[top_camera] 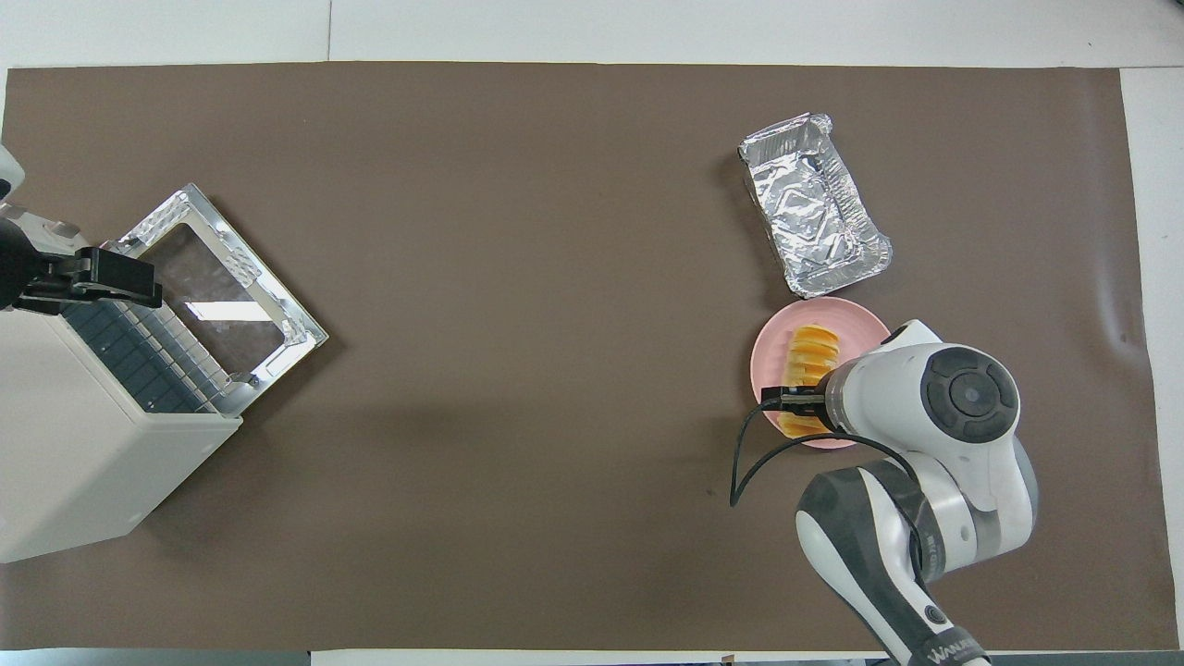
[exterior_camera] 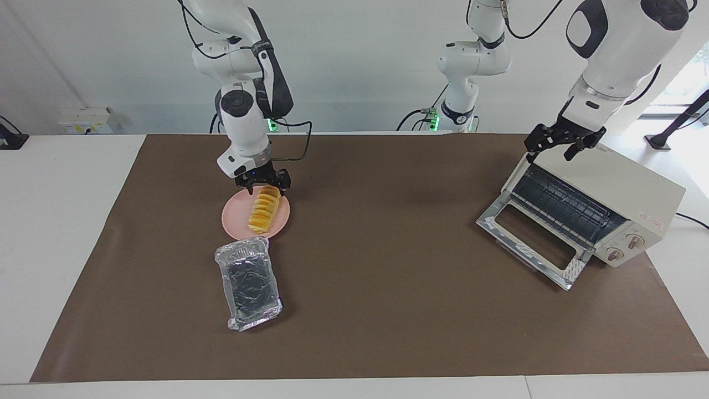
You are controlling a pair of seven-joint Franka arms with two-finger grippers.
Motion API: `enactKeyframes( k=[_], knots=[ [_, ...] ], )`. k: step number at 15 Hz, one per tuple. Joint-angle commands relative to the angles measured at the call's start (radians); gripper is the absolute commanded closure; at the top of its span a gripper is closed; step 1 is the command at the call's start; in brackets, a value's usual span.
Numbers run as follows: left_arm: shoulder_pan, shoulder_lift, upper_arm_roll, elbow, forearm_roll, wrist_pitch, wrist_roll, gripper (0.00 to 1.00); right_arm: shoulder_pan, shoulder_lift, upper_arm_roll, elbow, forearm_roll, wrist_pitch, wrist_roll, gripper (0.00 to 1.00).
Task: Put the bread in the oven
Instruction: 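Reach the right gripper down and grasp the orange bread on the plate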
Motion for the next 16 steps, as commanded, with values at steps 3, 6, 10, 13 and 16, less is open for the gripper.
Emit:
enactKeyframes(
  k=[3,6,10,13,16],
  knots=[
    [-0.005,-0.026,0.003,-0.021,0.02,-0.005,-0.012,0.0,-0.029,0.065,0.003,-0.006,0.02,0.117,-0.047,0.0],
    [-0.005,-0.026,0.003,-0.021,0.02,-0.005,-0.012,0.0,-0.035,0.079,0.003,-0.001,0.018,0.136,-0.044,0.0],
    [-0.005,-0.024,0.004,-0.021,0.02,-0.005,-0.012,0.0,-0.037,0.093,0.003,-0.001,0.018,0.142,-0.045,0.63],
    [-0.005,-0.024,0.003,-0.021,0.02,-0.005,-0.012,0.0,-0.044,0.096,0.001,0.01,0.018,0.131,-0.052,1.0],
    [-0.005,-0.026,0.003,-0.021,0.02,-0.005,-0.012,0.0,-0.048,0.1,0.003,0.036,0.015,0.104,-0.064,1.0]
  ],
)
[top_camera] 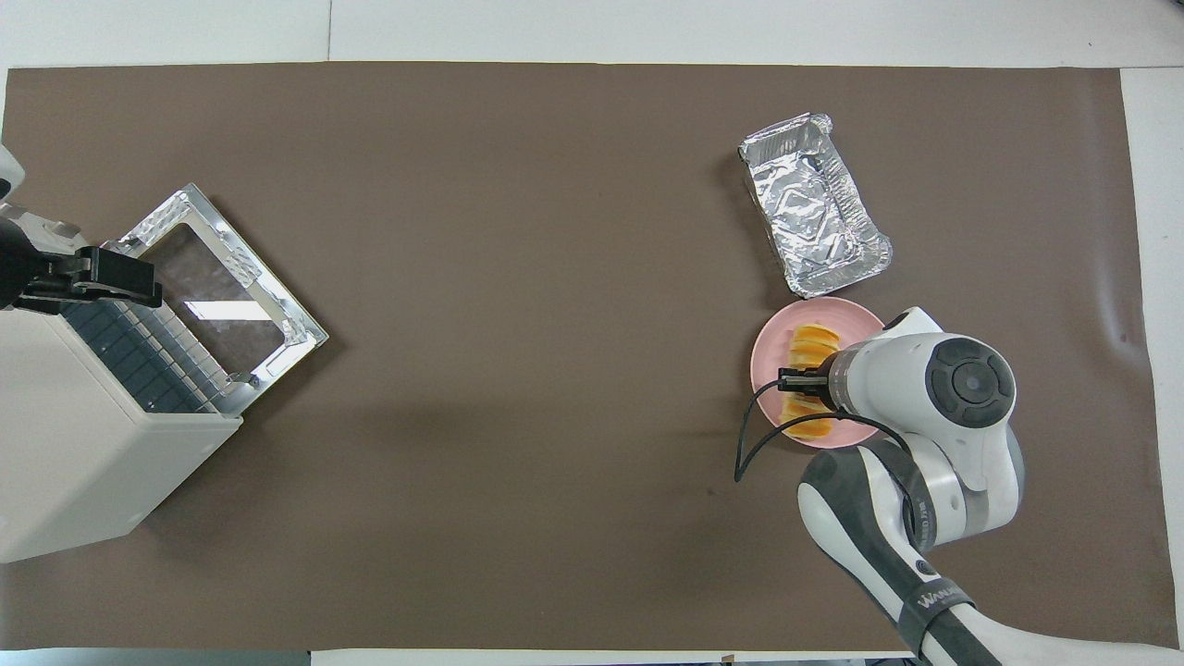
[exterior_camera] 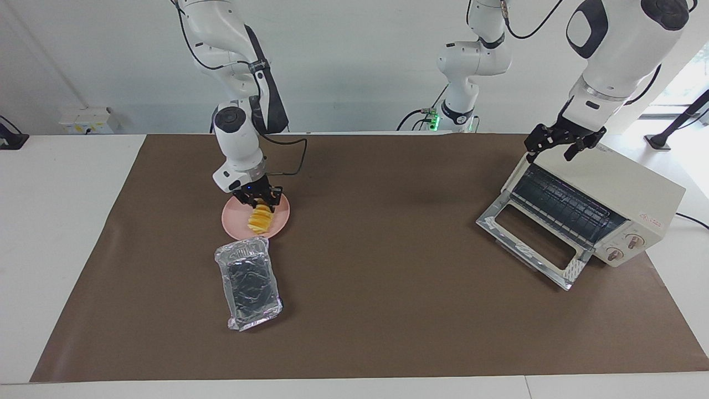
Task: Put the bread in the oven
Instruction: 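Reach the right gripper down and grasp the orange bread on the plate, then lift the bread with the right gripper and carry it to the foil tray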
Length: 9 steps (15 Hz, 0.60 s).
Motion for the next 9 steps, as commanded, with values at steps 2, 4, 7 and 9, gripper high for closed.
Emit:
enactKeyframes(
  k=[2,4,7,9],
  knots=[
    [-0.005,-0.026,0.004,-0.021,0.02,-0.005,-0.012,0.0,-0.026,0.028,0.004,0.076,0.014,-0.072,-0.05,1.0],
    [-0.005,-0.026,0.003,-0.021,0.02,-0.005,-0.012,0.0,-0.026,0.045,0.004,0.153,0.011,-0.164,-0.057,1.0],
    [-0.005,-0.026,0.003,-0.021,0.02,-0.005,-0.012,0.0,-0.033,0.085,0.004,0.318,0.009,-0.348,-0.057,1.0],
    [-0.005,-0.026,0.004,-0.021,0.02,-0.006,-0.012,0.0,-0.035,0.123,0.004,0.438,0.008,-0.443,-0.07,1.0]
  ],
)
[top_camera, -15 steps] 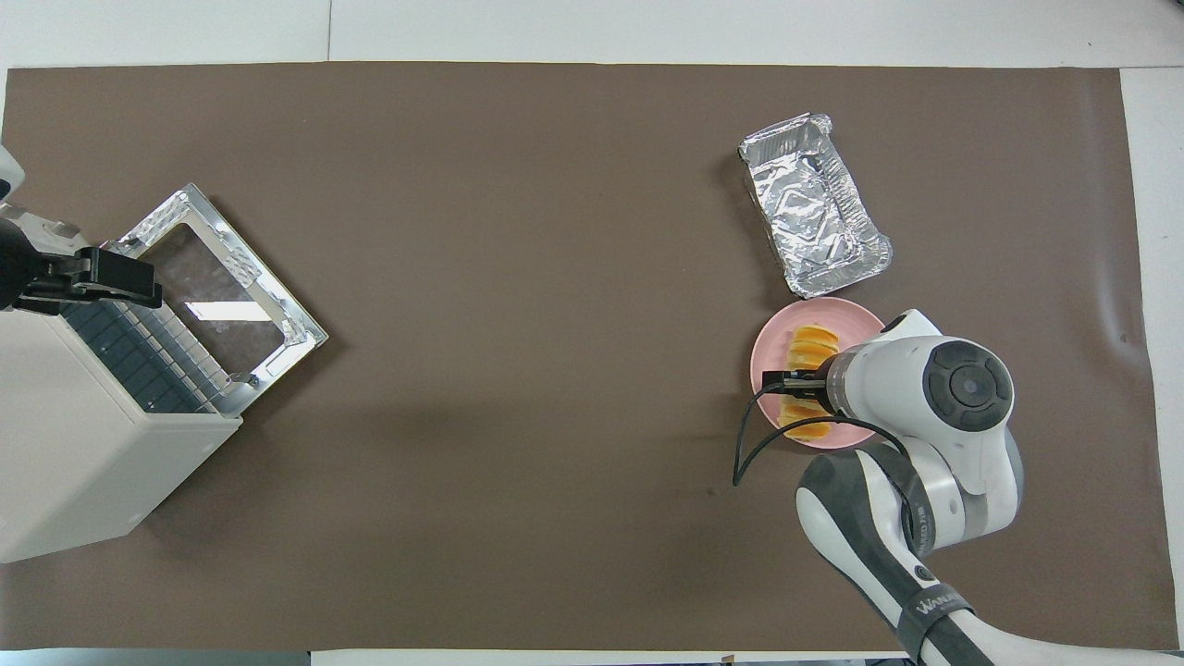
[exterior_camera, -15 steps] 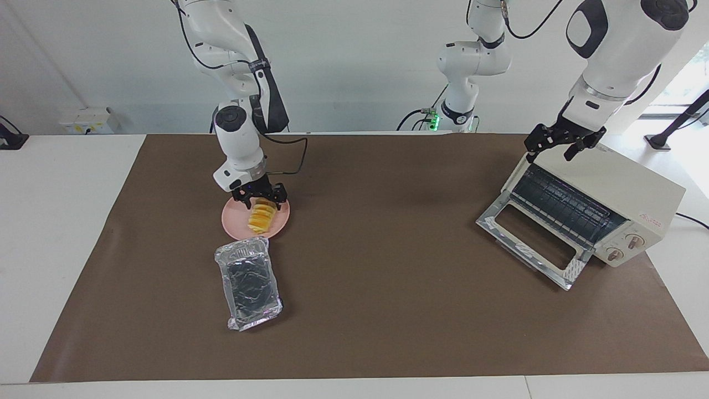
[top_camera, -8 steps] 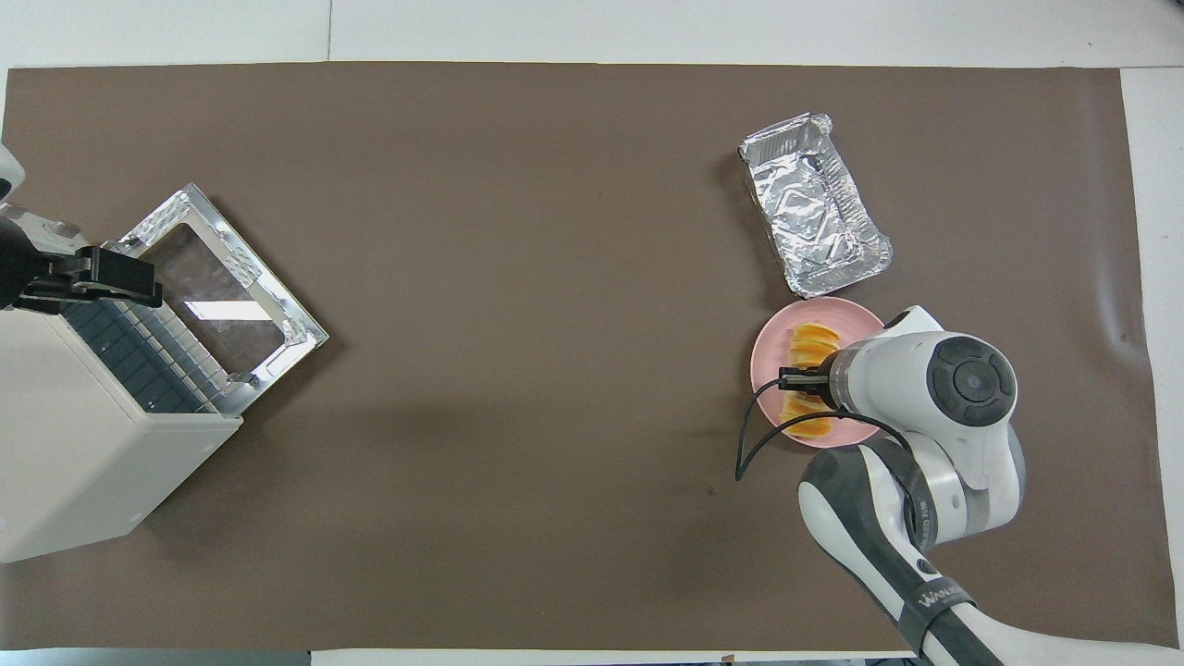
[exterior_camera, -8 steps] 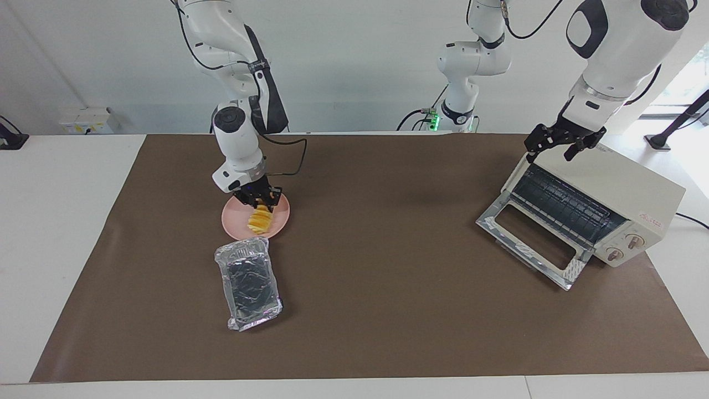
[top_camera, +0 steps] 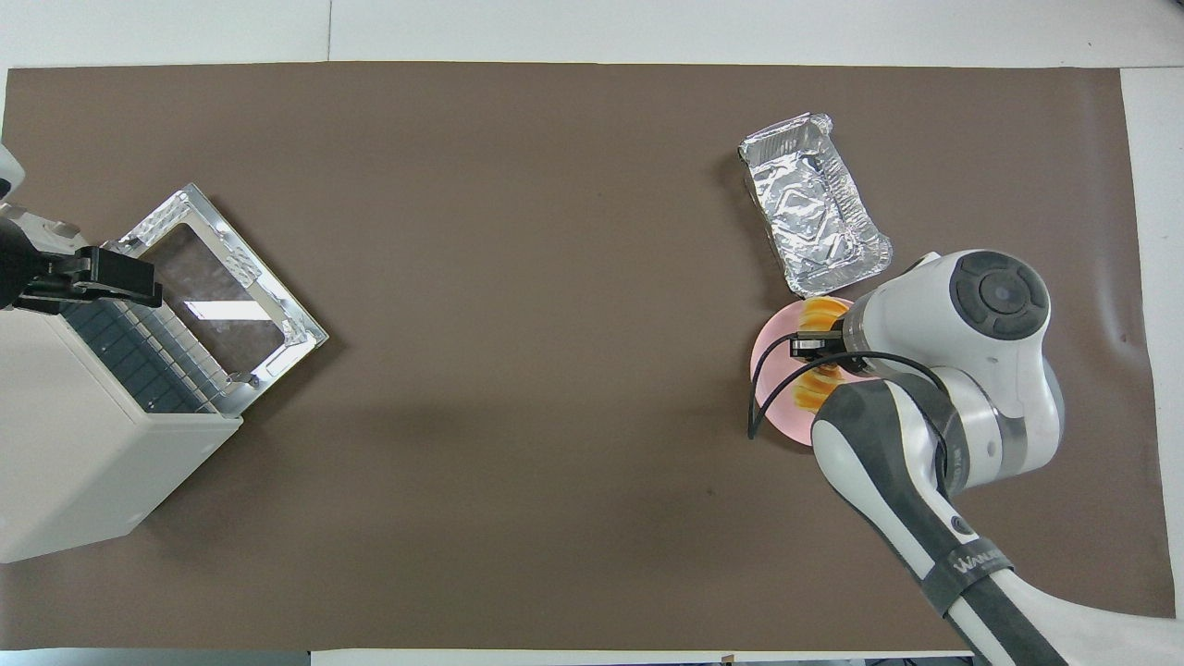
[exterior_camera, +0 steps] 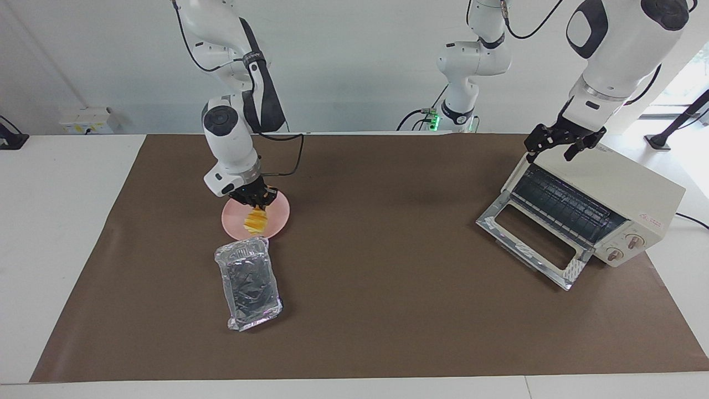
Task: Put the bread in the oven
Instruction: 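Lift the bread with the right gripper and carry it to the foil tray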
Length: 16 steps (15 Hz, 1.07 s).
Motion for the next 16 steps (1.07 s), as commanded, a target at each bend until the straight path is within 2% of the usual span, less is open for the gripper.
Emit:
enactKeyframes(
  k=[1,4,6,10,11,14,16],
  knots=[
    [-0.005,-0.026,0.003,-0.021,0.02,-0.006,-0.012,0.0,-0.017,0.09,0.005,0.192,0.008,-0.117,-0.094,1.0],
    [-0.005,-0.026,0.003,-0.021,0.02,-0.006,-0.012,0.0,-0.033,0.125,0.005,0.259,0.008,-0.111,-0.327,1.0],
    [-0.005,-0.024,0.003,-0.021,0.02,-0.006,-0.012,0.0,-0.033,0.16,0.005,0.301,0.008,-0.096,-0.381,1.0],
    [-0.005,-0.024,0.003,-0.021,0.02,-0.005,-0.012,0.0,-0.034,0.379,0.001,0.567,0.002,-0.157,-0.407,1.0],
    [-0.005,-0.026,0.003,-0.021,0.02,-0.005,-0.012,0.0,-0.028,0.406,0.001,0.595,-0.001,-0.159,-0.407,1.0],
    [-0.005,-0.026,0.003,-0.021,0.02,-0.006,-0.012,0.0,-0.034,0.447,0.005,0.599,-0.021,-0.13,-0.41,1.0],
    [-0.005,-0.024,0.003,-0.021,0.02,-0.006,-0.012,0.0,-0.036,0.449,0.003,0.576,-0.027,-0.047,-0.438,1.0]
  ],
)
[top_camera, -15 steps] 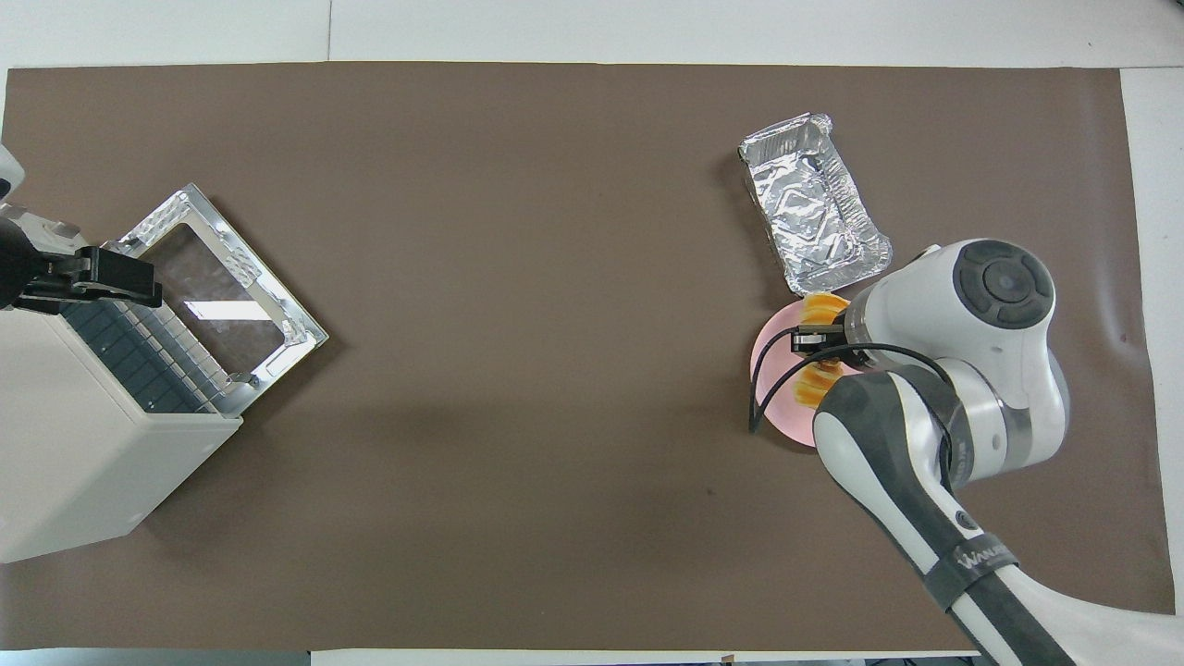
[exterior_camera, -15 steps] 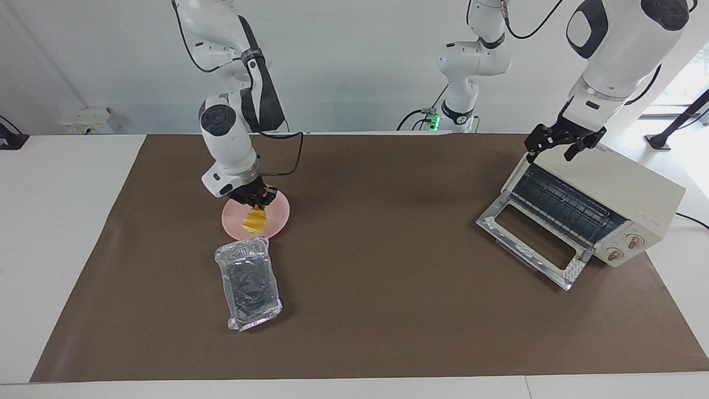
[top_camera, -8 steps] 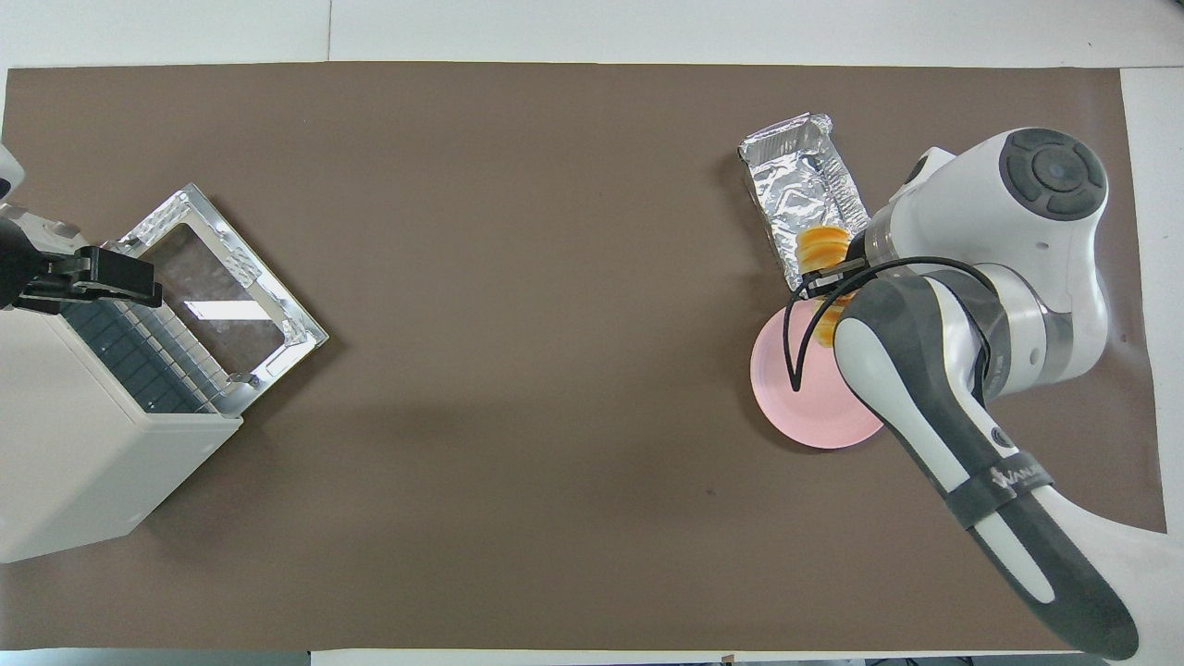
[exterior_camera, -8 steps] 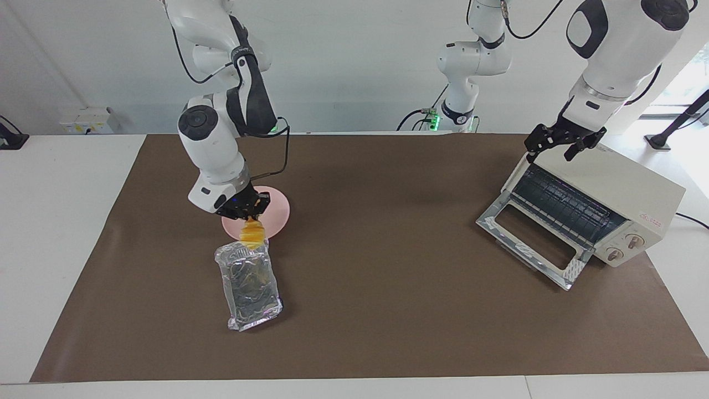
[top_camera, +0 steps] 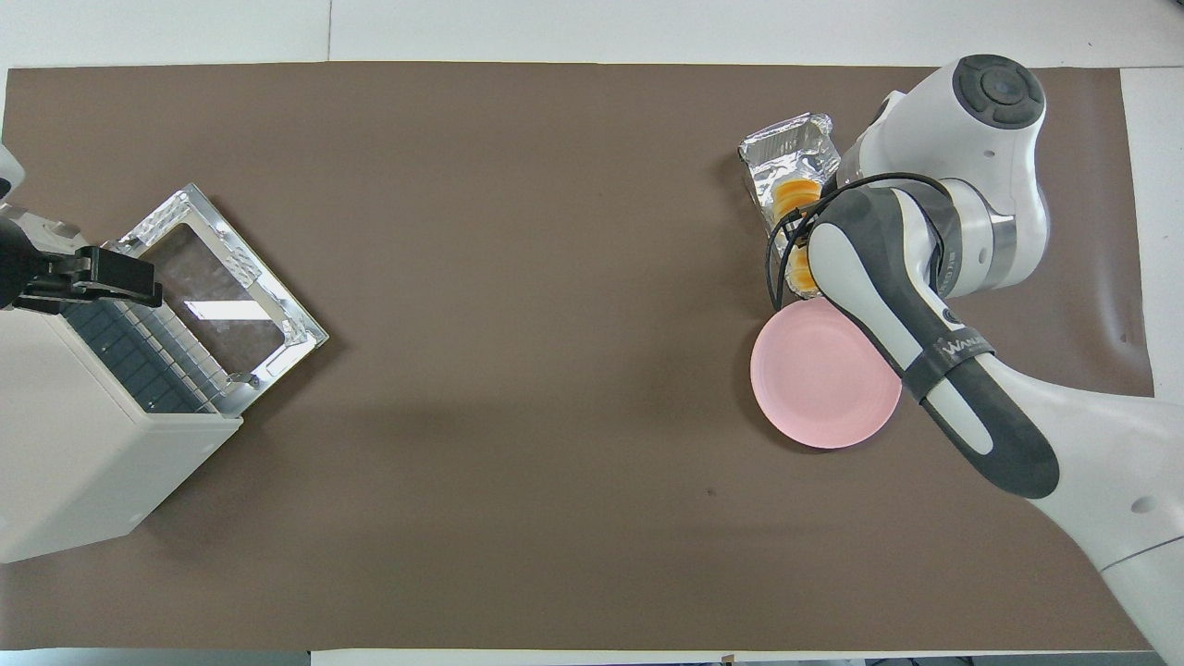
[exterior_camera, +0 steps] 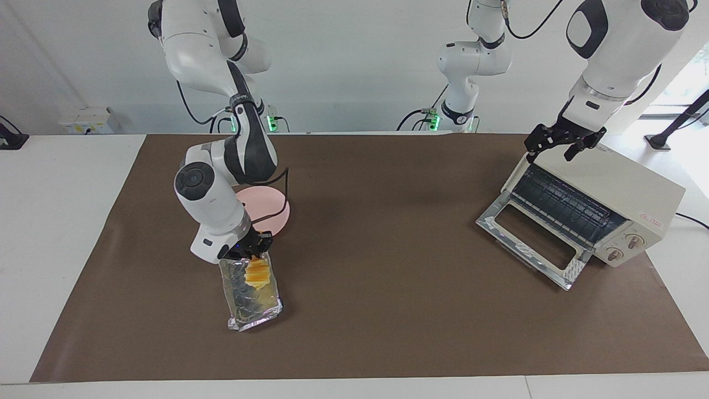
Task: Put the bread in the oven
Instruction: 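Lift the bread with the right gripper and carry it to the foil tray, then lower the bread into the foil tray and open the right gripper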
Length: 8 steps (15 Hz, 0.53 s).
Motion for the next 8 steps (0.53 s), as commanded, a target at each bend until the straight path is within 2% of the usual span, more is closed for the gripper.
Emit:
enactKeyframes(
  k=[1,5,8],
  knots=[
    [-0.005,-0.026,0.003,-0.021,0.02,-0.006,-0.012,0.0,-0.008,0.011,0.004,-0.01,-0.017,0.066,-0.073,1.0],
    [-0.005,-0.024,0.003,-0.021,0.02,-0.006,-0.012,0.0,-0.033,0.003,0.004,-0.088,-0.015,0.187,-0.152,1.0],
    [-0.005,-0.026,0.003,-0.021,0.02,-0.005,-0.012,0.0,-0.055,0.021,0.004,-0.093,-0.012,0.248,-0.216,1.0]
  ],
)
